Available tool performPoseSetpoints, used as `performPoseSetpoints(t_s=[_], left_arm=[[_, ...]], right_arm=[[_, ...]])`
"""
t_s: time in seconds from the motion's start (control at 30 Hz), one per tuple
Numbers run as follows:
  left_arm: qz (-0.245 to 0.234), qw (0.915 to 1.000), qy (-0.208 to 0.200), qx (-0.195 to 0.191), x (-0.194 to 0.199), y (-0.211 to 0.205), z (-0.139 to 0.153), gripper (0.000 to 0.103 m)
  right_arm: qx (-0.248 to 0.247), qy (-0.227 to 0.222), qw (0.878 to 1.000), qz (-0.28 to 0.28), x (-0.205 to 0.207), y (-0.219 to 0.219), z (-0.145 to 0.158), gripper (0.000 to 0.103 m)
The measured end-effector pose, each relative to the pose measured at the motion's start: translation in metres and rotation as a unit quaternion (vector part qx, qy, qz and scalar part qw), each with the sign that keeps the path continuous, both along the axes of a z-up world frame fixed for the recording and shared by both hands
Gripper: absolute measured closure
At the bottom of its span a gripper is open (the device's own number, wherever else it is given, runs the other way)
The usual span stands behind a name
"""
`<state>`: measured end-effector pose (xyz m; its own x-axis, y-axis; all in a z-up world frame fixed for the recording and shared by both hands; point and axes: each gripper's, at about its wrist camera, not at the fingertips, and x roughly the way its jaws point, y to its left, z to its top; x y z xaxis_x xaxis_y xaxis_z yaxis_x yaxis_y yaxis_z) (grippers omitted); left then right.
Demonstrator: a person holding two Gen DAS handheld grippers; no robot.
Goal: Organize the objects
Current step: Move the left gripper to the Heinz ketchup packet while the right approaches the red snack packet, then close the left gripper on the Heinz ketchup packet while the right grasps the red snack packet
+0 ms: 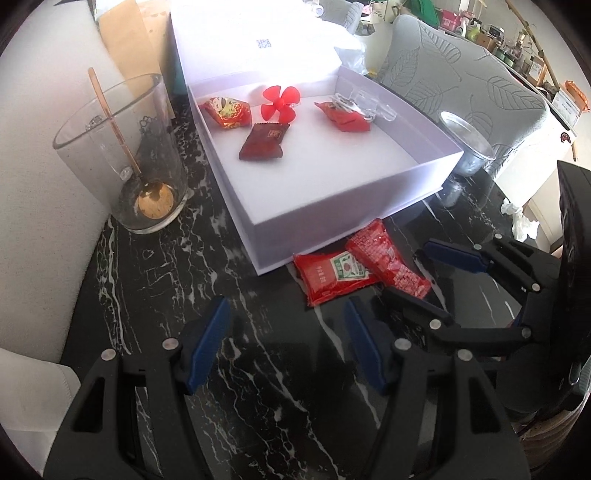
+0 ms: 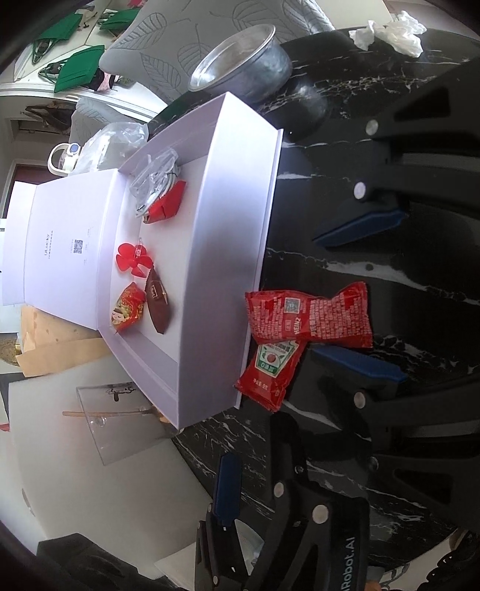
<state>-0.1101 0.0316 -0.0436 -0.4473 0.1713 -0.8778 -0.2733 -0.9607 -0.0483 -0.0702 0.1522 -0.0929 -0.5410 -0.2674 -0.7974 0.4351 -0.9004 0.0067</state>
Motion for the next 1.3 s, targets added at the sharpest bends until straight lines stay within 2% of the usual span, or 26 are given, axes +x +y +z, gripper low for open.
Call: performPoseSetpoints(t_s=[0.07,0.13,0.2,0.27,0.43,0.53,0.67,0.97,1.2,1.3], left_arm=[[-0.003,1.0,-0.005,0.001,-0.003,0.002,-0.002,0.04],[-0.008,0.9999,-0.009,0.001,-0.005,0.006,-0.004,0.04],[-0.01,0.9999,-0.011,-0.001,-0.006,0.009,-0.005,0.04],[-0.014,0.9998,-0.013,-0.003,-0.007,0.013,-0.007,0.04],[0.002,0.9996,-0.023,0.015,-0.009,0.023,-0.01,0.04],[-0.007,0.9988,-0.039,0.029,-0.009,0.033,-0.015,0.038],[-0.007,0.999,-0.043,0.01,-0.011,0.045,-0.019,0.034],[0.005,0.9991,-0.042,0.003,-0.018,0.06,-0.022,0.025],[0.024,0.9991,-0.023,-0.027,-0.024,0.064,-0.028,0.016],[0.036,0.9989,-0.017,-0.025,-0.025,0.061,-0.027,0.018]], right_arm=[[-0.007,-0.002,1.0,-0.004,-0.001,0.002,0.001,0.047],[-0.009,0.002,1.0,-0.008,-0.001,0.005,0.001,0.054],[-0.007,0.007,1.0,-0.017,0.0,0.009,0.001,0.067],[-0.013,0.009,0.999,-0.031,0.0,0.017,0.002,0.071],[-0.035,0.01,0.997,-0.073,0.004,0.039,0.002,0.071],[-0.04,0.006,0.996,-0.082,0.007,0.051,0.003,0.071],[-0.037,0.007,0.995,-0.089,0.014,0.062,0.003,0.071],[-0.045,0.009,0.994,-0.097,0.02,0.072,0.003,0.071],[-0.044,0.013,0.995,-0.094,0.021,0.073,0.002,0.071],[-0.043,0.014,0.995,-0.093,0.021,0.073,0.002,0.071]])
